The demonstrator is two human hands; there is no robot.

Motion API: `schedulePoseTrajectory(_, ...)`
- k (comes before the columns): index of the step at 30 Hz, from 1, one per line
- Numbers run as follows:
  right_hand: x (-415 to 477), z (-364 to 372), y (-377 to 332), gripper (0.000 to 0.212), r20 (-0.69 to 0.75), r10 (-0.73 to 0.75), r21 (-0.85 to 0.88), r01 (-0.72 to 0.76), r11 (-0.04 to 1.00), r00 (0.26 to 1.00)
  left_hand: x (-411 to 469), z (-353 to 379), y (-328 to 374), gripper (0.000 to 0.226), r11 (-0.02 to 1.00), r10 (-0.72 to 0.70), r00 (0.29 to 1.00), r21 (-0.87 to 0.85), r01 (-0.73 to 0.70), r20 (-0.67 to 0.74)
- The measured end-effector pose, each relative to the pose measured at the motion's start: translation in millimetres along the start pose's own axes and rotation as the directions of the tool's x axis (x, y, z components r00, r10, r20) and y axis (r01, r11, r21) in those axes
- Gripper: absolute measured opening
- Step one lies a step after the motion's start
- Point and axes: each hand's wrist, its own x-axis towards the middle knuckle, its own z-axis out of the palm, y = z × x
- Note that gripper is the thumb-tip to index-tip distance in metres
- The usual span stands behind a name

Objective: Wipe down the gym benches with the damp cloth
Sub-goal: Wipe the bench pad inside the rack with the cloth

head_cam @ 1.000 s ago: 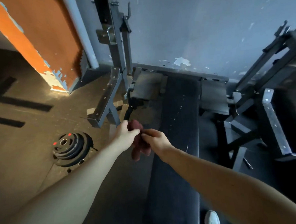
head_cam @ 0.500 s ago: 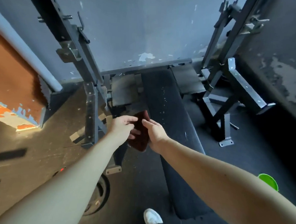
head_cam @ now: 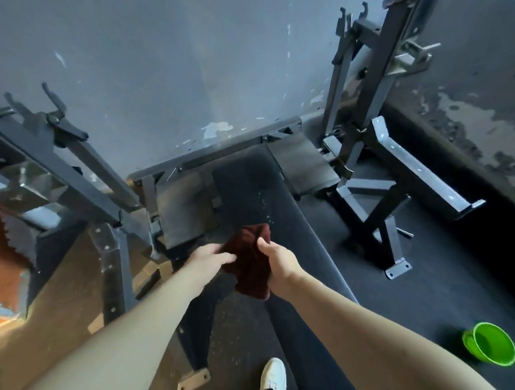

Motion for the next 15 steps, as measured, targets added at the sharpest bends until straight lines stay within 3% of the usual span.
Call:
schedulePoseTrajectory(3,36.1,3.4,-21.4,0.015,-0.037,-0.047,-0.138,0.042,0.99,0.998,39.3,-2.5,25.0,0.024,0.989,0.045,0.998,0.14,-0.038,-0.044)
schedulePoseTrajectory(7,88.4,3.6,-41.6,0.042,-0.093,-0.139,-0.351,0.098,0.931,0.986,89.3,-1.7,53.0,0.015,0.982,0.056,0.998,0.178,-0.055,-0.003)
schedulePoseTrajectory(12,157.8,9.4,-62.5,0.062,-0.112,-0.166,-0.463,0.097,0.881,0.98,170.7,-4.0,58.0,0.043,0.995,-0.079,0.99,-0.055,0.085,0.114)
schedulePoseTrajectory(15,204.5,15.7,-70.6,0.058,-0.164,-0.195,-0.549,0.075,0.832,0.967,222.2,-7.3,60.2,0.03,0.996,-0.073,0.989,-0.038,0.079,0.13)
